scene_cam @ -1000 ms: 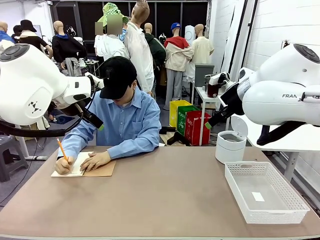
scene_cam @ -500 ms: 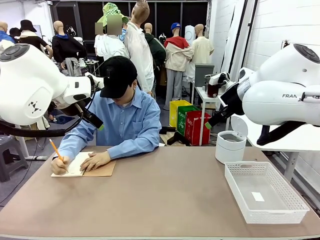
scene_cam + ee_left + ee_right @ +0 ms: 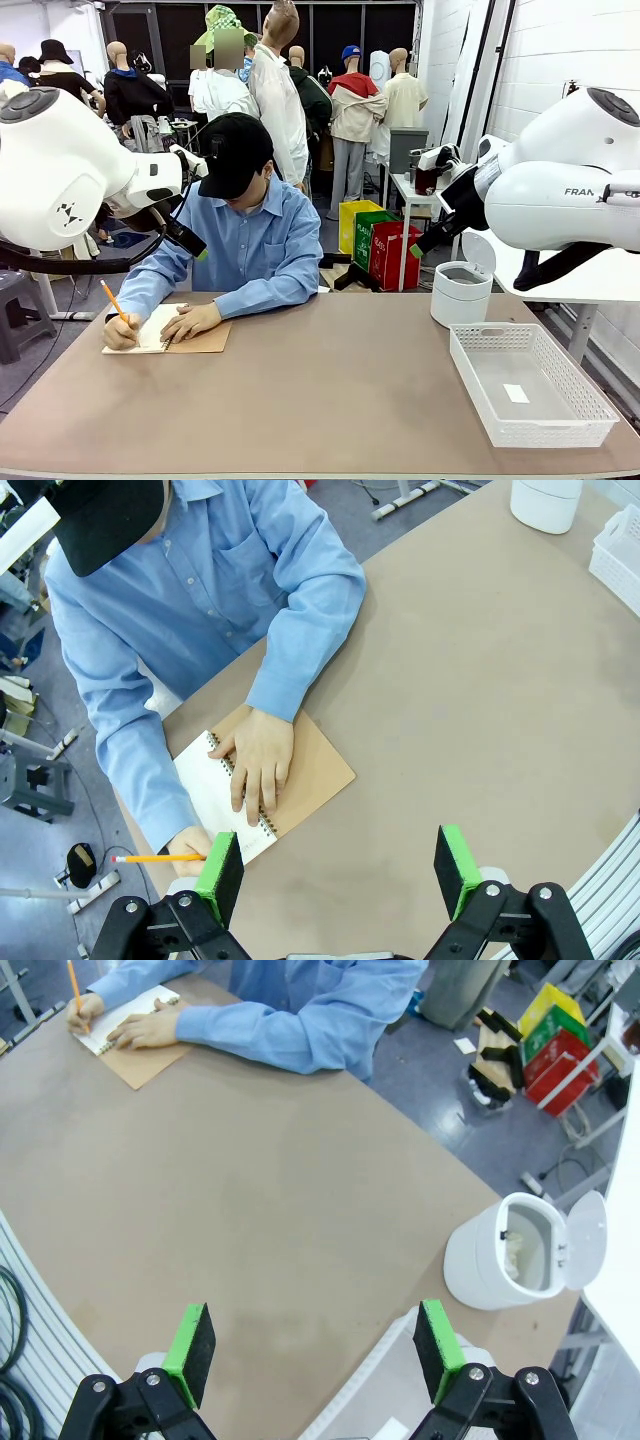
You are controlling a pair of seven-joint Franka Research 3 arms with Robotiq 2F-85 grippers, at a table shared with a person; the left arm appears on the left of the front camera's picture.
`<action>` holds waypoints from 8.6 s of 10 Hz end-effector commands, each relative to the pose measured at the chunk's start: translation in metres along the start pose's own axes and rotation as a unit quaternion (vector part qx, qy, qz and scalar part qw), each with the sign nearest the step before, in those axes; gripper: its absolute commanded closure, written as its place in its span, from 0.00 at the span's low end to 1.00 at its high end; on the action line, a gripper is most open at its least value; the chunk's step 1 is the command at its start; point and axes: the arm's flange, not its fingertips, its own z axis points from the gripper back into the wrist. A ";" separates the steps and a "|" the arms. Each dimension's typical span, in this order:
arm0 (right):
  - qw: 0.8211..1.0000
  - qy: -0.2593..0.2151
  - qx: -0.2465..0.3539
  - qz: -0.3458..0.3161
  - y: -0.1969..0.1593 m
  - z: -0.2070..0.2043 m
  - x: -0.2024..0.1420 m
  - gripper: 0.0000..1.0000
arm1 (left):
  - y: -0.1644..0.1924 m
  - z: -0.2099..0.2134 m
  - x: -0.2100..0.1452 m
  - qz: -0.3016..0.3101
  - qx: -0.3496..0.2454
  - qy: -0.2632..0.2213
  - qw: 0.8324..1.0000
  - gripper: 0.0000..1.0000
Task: Sort the paper based on its condition.
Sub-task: If a person hands you a paper, place it in the Organizing basket , and if it's crumpled, put it in the Trash can.
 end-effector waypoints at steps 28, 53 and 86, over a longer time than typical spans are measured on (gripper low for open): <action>1.000 0.000 0.001 0.000 0.000 0.001 0.001 0.00 | 0.000 0.000 0.000 -0.002 0.000 0.000 1.000 0.00; 1.000 0.000 0.001 0.000 0.000 0.001 0.001 0.00 | 0.000 0.000 0.000 -0.002 0.000 0.000 1.000 0.00; 1.000 0.000 0.001 0.000 0.000 0.001 0.001 0.00 | 0.000 0.000 0.000 -0.002 0.000 0.000 1.000 0.00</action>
